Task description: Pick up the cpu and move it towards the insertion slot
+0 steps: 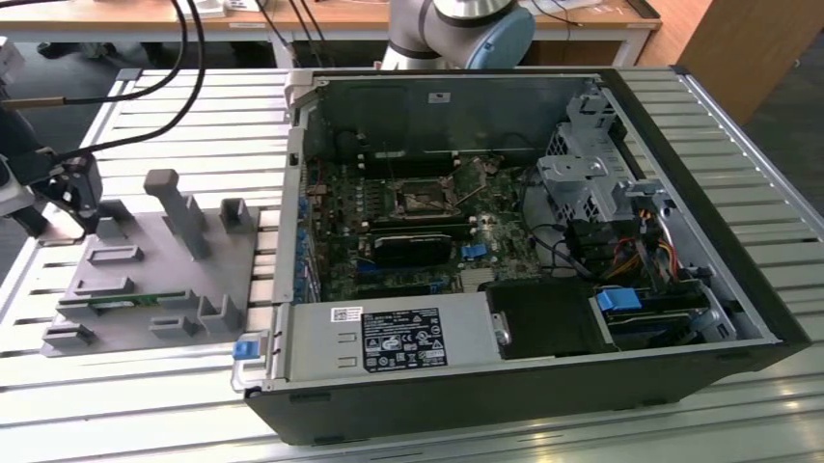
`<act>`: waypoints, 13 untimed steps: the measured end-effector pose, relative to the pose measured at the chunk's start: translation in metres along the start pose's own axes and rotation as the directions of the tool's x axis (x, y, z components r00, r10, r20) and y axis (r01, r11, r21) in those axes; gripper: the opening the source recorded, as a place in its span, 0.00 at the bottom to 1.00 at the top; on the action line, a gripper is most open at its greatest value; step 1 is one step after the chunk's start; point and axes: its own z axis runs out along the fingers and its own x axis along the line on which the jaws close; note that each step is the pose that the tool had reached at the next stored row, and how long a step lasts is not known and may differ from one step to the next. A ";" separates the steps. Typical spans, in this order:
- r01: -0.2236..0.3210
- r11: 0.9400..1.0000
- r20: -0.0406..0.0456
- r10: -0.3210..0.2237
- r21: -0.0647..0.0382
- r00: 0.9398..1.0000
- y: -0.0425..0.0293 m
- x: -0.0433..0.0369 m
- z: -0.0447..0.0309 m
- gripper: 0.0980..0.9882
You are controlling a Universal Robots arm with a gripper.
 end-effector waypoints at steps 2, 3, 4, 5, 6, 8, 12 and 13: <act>0.000 1.000 0.000 0.000 0.000 1.000 0.0001 0.0000 -0.0023 0.50; 0.000 1.000 0.000 0.000 0.000 1.000 0.0002 0.0001 -0.0034 0.50; 0.000 1.000 0.000 0.000 0.000 1.000 0.0003 0.0001 -0.0043 0.50; 0.000 1.000 0.000 0.000 0.000 1.000 0.0003 0.0001 -0.0053 0.50; 0.000 1.000 0.000 0.000 0.000 1.000 0.0004 0.0001 -0.0063 0.50; 0.000 1.000 0.000 0.000 0.000 1.000 0.0005 0.0001 -0.0079 0.50; 0.000 1.000 0.000 0.000 0.000 1.000 0.0007 0.0002 -0.0117 0.50; 0.000 1.000 0.000 0.000 0.000 1.000 0.0008 0.0002 -0.0125 0.50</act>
